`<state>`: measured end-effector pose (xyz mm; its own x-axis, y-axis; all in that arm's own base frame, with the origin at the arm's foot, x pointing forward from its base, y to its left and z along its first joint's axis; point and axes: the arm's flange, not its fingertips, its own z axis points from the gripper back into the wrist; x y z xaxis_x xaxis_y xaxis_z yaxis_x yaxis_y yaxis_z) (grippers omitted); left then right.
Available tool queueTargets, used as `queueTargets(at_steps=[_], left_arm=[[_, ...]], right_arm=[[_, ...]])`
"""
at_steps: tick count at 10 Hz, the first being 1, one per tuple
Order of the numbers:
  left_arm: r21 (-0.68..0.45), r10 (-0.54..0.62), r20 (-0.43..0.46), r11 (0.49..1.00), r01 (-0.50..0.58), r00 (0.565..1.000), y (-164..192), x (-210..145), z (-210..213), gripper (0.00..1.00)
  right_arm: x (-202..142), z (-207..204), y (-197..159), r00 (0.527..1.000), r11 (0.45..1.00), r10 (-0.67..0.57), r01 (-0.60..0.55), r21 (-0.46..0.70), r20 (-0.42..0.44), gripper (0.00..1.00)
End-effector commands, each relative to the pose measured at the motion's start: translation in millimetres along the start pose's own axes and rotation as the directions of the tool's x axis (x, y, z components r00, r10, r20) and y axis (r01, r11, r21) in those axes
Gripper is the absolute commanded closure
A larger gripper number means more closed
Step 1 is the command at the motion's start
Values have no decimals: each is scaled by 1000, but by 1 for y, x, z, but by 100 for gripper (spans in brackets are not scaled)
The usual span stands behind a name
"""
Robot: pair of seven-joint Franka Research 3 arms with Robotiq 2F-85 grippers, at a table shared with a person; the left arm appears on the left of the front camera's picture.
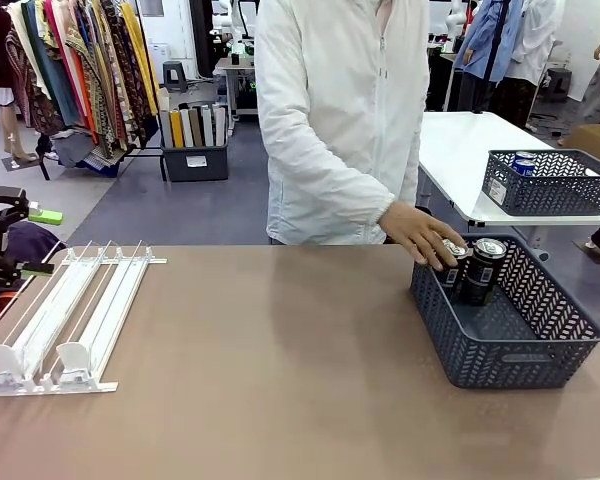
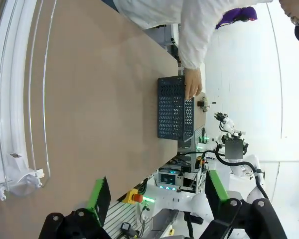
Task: Retrieve and store the cans from the dispenser.
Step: Pick up one can from the Automatic Can Dispenser and place it in the middle of the table.
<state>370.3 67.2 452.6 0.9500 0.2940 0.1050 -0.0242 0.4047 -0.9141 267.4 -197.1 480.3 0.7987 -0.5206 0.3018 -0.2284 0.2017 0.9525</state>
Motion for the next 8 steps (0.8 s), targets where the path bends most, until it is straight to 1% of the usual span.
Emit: queueTargets(at_steps=[1, 8], left_arm=[[4, 4, -13, 1000, -4, 1000, 0, -1, 3, 0], [4, 4, -13, 1000, -4, 1000, 0, -1, 3, 0]], right_arm=[[3, -1, 3, 1000, 1000, 13, -13, 18, 12, 0], [3, -1, 3, 1000, 1000, 13, -13, 18, 12, 0]])
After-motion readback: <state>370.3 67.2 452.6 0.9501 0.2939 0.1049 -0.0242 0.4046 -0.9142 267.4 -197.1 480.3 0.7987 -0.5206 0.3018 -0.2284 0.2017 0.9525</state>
